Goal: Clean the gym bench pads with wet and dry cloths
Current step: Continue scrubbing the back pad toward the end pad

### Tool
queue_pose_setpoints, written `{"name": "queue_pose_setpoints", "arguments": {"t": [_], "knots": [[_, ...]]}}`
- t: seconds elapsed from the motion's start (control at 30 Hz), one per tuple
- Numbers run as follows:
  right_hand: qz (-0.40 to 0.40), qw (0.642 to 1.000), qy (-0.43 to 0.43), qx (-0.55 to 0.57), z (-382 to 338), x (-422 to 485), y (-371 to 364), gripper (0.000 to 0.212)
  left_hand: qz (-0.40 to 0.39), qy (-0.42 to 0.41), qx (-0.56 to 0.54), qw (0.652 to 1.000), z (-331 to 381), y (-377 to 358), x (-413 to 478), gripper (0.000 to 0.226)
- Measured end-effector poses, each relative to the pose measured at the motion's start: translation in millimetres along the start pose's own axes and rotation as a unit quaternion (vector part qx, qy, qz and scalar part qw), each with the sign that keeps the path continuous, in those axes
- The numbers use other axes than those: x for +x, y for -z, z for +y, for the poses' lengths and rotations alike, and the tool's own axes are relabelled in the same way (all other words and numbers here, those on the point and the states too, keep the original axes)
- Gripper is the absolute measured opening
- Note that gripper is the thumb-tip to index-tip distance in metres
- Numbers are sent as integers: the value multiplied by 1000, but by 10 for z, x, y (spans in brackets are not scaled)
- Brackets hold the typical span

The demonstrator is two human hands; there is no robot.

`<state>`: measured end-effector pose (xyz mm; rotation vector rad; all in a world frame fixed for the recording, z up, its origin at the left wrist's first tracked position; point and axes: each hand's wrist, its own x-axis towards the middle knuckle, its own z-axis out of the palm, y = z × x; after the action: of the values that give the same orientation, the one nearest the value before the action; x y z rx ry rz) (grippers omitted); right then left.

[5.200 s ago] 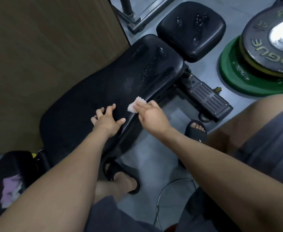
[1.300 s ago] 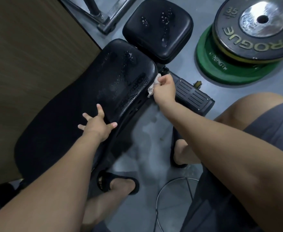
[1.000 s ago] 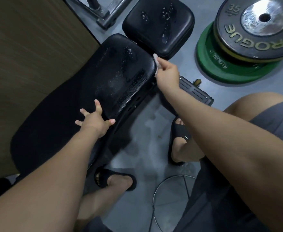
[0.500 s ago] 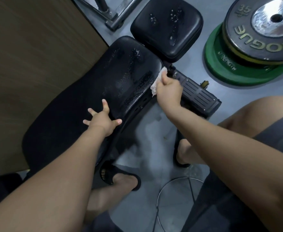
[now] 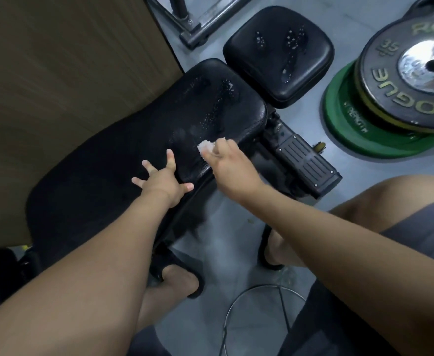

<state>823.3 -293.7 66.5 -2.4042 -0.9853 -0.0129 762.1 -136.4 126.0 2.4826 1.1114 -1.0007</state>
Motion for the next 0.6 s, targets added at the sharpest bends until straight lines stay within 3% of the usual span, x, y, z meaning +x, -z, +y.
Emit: {"name": "queue_pose_setpoints", "arguments": {"t": [0.07,0.13,0.23,0.3,0.4,0.47,0.6], "knots": [[-9,999,-4,-43,119,134,136,50,0,-1,1,1000,-1,-6,17,103],[12,993,-87,-78,344,376,268,37,2,-1,-2,1000,-9,-17,22,103],[32,978,-182,-98,508,566,352,37,6,-3,-17,1000,-7,-29,8,102],[10,983,-146,-108,329,498,279,39,3,-1,-38,999,-19,-31,5,103],[-72,991,7,-116,115,304,174,37,-2,-4,-60,998,-21,-22,-33,102],[-88,989,29,-117,239,386,263,33,-5,-6,-73,997,-24,-20,-68,101],[-29,982,-133,-132,508,567,337,34,11,-31,-38,999,-161,-27,-141,92]]}}
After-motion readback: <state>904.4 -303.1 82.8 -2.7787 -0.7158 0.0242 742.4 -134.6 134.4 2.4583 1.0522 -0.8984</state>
